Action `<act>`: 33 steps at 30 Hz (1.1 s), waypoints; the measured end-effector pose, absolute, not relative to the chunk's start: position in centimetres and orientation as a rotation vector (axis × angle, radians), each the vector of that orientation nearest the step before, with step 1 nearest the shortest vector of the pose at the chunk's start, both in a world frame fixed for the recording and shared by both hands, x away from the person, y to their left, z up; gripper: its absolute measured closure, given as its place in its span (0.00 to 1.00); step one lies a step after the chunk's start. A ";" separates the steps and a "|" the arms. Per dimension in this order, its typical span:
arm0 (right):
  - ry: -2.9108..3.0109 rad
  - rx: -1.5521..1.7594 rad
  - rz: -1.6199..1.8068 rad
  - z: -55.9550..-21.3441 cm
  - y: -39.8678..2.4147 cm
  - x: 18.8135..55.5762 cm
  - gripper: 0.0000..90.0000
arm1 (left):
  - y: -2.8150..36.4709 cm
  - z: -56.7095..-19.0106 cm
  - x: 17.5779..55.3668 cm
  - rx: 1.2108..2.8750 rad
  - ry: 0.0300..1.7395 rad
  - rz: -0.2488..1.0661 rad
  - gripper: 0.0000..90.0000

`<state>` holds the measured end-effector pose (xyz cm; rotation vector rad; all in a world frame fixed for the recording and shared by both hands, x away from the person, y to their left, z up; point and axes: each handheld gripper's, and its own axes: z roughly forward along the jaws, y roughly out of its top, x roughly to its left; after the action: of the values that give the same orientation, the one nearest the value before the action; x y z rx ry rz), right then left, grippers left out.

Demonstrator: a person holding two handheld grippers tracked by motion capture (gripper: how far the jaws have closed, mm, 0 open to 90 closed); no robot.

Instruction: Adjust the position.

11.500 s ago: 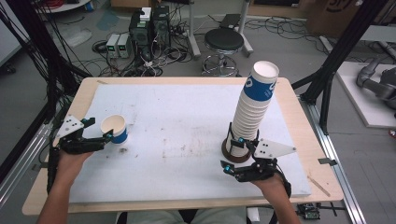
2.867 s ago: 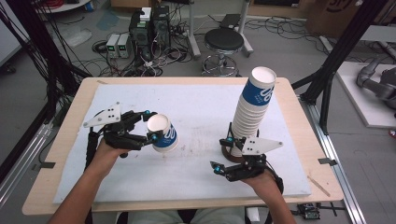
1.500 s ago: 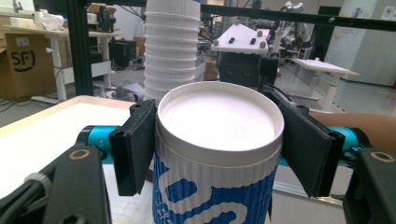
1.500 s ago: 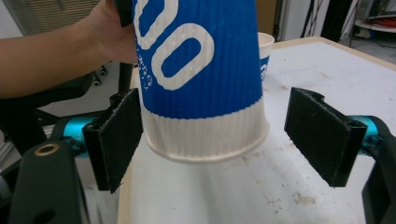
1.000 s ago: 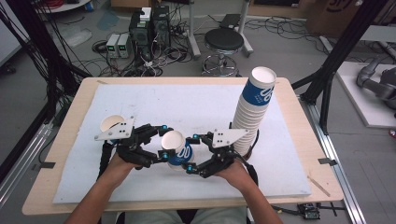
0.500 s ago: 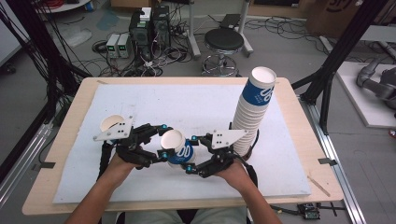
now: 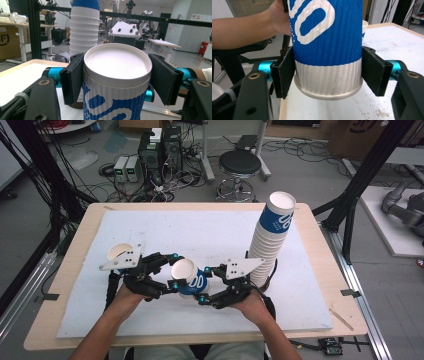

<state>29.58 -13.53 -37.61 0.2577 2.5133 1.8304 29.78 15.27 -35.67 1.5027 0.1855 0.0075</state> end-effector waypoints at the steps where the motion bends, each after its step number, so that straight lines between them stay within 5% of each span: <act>1: 2.517 0.255 1.824 -37.6 -13.5 29.6 0.37 | 15.3 -35.7 29.8 1.509 0.187 0.006 0.35; 5: 2.538 0.250 1.795 -37.6 -13.5 29.7 0.37 | 15.2 -35.8 29.7 1.553 0.188 0.021 0.33; 11: 2.574 0.241 1.750 -37.5 -13.5 29.8 0.37 | 14.7 -36.0 29.8 1.625 0.225 -0.005 0.18; 33: 2.815 0.110 1.218 -32.5 -12.6 30.5 0.37 | 16.9 -34.4 29.8 1.722 0.228 0.010 0.17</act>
<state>30.52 -12.64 -32.51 0.1104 2.8154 1.2185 29.75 16.88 -34.42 1.7219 0.2275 0.0103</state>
